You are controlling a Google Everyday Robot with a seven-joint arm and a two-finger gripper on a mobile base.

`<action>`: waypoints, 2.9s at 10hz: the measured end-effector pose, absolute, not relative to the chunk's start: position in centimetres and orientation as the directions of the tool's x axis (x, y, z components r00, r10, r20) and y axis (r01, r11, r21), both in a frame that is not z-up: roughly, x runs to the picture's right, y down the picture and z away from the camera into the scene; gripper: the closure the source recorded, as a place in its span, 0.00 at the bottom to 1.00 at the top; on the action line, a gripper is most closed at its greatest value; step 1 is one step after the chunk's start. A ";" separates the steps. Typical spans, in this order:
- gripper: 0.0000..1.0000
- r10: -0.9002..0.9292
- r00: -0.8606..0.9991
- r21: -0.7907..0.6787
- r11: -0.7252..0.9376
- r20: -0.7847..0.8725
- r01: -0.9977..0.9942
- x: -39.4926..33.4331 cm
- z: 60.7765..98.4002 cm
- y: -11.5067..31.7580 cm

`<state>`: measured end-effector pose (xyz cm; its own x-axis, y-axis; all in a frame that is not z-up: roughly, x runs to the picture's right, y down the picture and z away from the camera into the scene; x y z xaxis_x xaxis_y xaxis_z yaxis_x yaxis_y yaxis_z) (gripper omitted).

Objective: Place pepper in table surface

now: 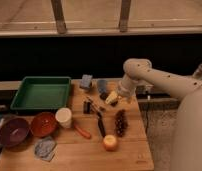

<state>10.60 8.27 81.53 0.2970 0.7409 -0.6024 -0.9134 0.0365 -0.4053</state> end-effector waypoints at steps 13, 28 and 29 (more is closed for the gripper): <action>0.20 0.741 0.297 -0.405 0.036 -0.602 -0.913 10.6 81.5 8.3; 0.20 0.680 0.491 -0.497 0.209 -0.545 -0.842 4.4 81.7 7.3; 0.20 0.650 0.545 -0.527 0.253 -0.529 -0.812 2.1 81.5 7.9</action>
<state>2.09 7.86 81.49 0.5454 0.6504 -0.5287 -0.8117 0.2525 -0.5267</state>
